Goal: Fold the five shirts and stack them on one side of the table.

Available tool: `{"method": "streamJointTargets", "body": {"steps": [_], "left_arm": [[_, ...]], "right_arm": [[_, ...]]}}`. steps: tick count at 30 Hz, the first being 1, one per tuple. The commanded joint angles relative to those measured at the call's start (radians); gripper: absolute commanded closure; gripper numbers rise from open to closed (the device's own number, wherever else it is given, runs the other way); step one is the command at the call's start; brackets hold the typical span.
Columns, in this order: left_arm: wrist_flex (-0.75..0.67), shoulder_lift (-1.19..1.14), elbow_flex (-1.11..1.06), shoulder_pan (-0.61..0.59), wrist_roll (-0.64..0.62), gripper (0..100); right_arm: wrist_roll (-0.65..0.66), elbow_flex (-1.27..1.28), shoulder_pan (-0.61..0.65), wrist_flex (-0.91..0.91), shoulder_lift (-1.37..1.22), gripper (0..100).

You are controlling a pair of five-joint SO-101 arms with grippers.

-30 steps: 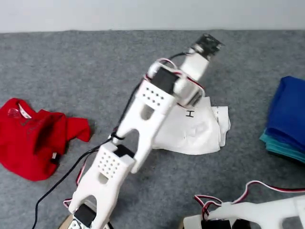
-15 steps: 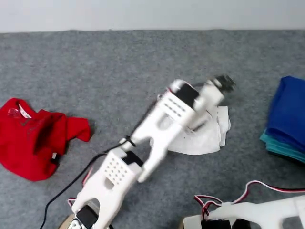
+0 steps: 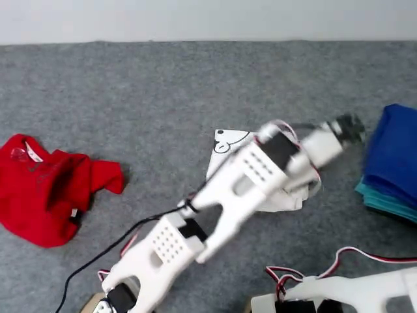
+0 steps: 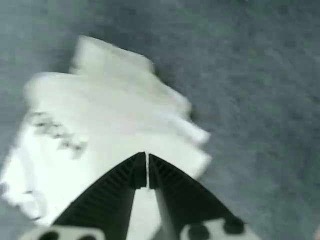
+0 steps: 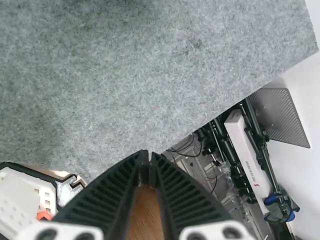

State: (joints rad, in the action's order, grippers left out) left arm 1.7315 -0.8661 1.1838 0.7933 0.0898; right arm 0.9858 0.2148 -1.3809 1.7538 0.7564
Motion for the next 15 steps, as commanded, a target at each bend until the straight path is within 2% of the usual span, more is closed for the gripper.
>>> {"method": "streamJointTargets", "body": {"steps": [1, 4, 9, 15], "left_arm": [[0.023, 0.02, 0.076, -0.103, 0.006, 99], [0.006, 0.012, 0.05, -0.149, 0.011, 99], [-0.123, -0.072, -0.01, -0.19, 0.011, 99], [-0.238, -0.186, 0.05, -0.137, 0.06, 99]], "right_arm": [[0.003, -0.005, -0.007, 0.041, 0.013, 98.8], [0.003, -0.005, -0.007, 0.041, 0.013, 98.8], [0.003, -0.003, 0.001, 0.041, 0.013, 98.7], [0.003, -0.003, 0.001, 0.041, 0.013, 98.7]]}}
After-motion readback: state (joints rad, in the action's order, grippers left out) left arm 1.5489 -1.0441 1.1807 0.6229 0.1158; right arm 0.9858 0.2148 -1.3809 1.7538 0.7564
